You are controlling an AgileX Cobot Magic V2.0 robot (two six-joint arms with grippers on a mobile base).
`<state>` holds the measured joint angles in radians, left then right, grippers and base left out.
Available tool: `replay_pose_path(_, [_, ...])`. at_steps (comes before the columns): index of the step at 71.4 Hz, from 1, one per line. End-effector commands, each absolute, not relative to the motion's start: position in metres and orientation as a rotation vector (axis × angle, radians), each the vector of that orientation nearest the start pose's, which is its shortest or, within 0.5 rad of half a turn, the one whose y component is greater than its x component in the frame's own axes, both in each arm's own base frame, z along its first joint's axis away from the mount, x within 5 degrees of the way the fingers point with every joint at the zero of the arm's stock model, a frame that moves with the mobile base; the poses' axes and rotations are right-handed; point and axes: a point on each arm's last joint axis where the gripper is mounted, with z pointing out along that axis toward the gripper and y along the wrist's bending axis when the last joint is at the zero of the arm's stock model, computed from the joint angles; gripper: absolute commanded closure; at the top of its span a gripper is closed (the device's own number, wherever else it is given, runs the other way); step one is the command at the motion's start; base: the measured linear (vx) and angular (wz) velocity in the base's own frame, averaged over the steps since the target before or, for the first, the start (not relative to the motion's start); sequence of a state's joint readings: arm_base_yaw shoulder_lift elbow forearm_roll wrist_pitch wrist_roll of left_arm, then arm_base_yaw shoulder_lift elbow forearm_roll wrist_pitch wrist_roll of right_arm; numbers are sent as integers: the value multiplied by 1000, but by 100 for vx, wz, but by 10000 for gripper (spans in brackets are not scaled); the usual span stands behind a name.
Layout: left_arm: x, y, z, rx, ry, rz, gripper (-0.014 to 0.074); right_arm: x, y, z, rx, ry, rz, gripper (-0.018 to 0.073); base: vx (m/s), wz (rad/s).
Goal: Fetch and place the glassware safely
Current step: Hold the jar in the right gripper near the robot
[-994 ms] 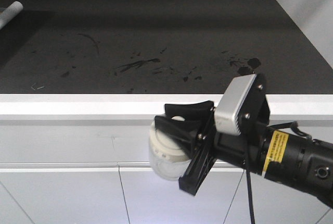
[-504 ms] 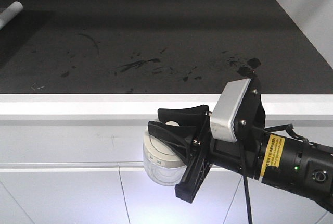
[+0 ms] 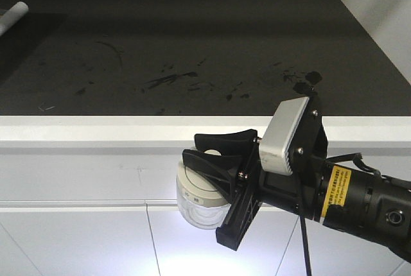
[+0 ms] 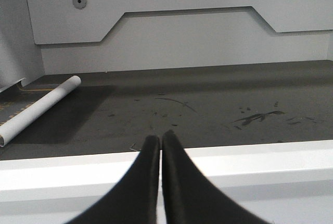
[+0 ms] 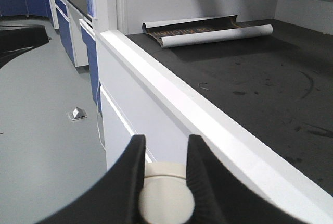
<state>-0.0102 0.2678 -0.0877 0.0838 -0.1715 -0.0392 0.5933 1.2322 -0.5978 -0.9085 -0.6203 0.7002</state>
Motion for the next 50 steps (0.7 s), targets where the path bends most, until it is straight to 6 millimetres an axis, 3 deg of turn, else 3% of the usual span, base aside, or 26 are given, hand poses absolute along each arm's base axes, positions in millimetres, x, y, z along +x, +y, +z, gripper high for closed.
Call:
replay_pose_path(1, [80,-3,256,46,1403,-2,603,178,174,303,-890,1359,828,559,0,0])
replay_pose_path(50, [80,-3,256,46,1403,-2,603,178,174,303,-890,1359,828,559,0,2])
